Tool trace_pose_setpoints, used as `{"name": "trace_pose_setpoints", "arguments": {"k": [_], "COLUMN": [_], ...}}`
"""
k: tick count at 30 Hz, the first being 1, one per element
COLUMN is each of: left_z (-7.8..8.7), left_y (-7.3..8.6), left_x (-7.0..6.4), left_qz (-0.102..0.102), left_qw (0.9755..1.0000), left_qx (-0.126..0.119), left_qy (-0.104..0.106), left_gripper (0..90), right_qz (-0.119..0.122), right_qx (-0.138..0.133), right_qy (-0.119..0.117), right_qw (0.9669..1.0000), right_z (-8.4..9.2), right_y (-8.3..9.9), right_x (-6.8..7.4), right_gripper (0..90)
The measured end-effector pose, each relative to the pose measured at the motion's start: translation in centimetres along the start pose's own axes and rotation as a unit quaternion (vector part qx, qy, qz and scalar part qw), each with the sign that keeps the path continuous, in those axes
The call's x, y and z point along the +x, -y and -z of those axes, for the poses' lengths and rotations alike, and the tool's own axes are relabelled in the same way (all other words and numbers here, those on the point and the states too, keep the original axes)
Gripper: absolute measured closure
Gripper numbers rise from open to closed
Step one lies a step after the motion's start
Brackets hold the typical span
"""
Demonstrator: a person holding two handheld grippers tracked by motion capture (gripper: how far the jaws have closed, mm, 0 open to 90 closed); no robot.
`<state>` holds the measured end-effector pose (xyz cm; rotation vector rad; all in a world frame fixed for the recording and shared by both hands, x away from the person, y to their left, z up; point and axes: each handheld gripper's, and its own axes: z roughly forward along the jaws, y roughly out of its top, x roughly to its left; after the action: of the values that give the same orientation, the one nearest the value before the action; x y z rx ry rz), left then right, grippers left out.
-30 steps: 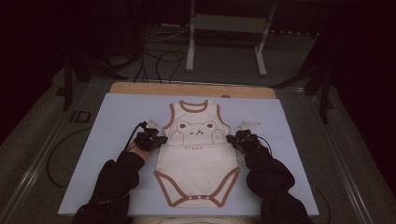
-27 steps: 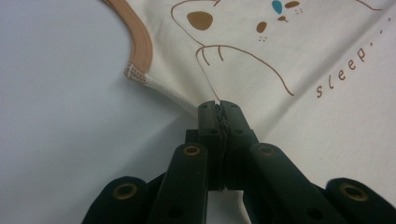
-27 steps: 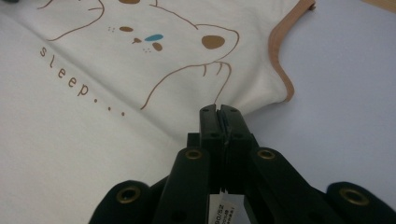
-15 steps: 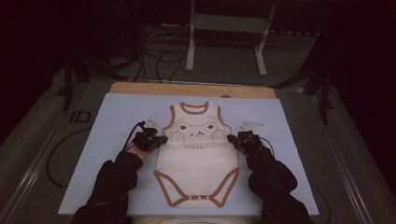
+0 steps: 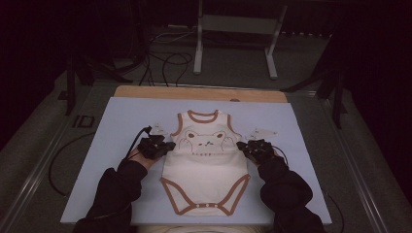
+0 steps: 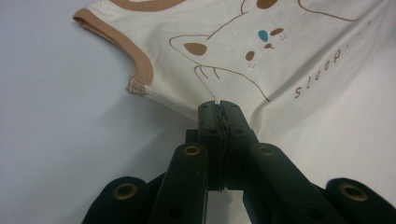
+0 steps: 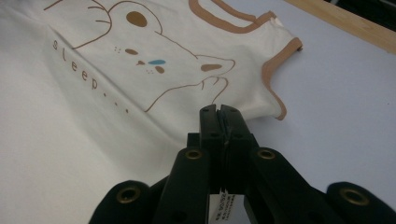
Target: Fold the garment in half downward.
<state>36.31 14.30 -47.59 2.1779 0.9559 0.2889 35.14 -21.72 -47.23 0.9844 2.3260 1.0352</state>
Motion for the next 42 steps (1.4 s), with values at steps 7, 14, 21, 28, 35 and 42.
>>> {"name": "trace_pose_setpoints", "arguments": {"k": [7,14,21,28,35,42], "left_z": [0.7,1.3,2.1,3.0,3.6,4.2], "left_y": [0.1,0.0,-0.2,0.3,1.4,1.9], "left_x": [-0.2,-0.6,-1.5,-2.7,-3.5,-4.3], "left_qz": [0.000,-0.006,-0.016,-0.026,-0.036,-0.042], "left_qw": [1.0000,0.9998,0.9997,0.9993,0.9988,0.9982], "left_qx": [-0.003,-0.002,-0.006,-0.003,0.008,0.009], "left_qy": [0.008,0.016,0.019,0.025,0.033,0.043], "left_gripper": [89.1,89.1,89.0,89.0,89.0,89.0], "right_qz": [0.002,0.003,0.002,0.002,0.003,0.010], "right_qx": [-0.008,-0.015,-0.018,-0.021,-0.022,-0.026], "right_qy": [0.001,-0.007,-0.010,-0.015,-0.025,-0.026], "right_qw": [1.0000,0.9999,0.9998,0.9997,0.9994,0.9993], "right_z": [0.9,1.8,3.0,4.0,4.6,5.7], "right_y": [0.0,0.2,0.7,1.4,1.9,2.2], "right_x": [0.4,1.0,1.7,2.2,3.0,4.0], "right_gripper": [89.2,89.2,89.2,89.2,89.2,89.2]}}
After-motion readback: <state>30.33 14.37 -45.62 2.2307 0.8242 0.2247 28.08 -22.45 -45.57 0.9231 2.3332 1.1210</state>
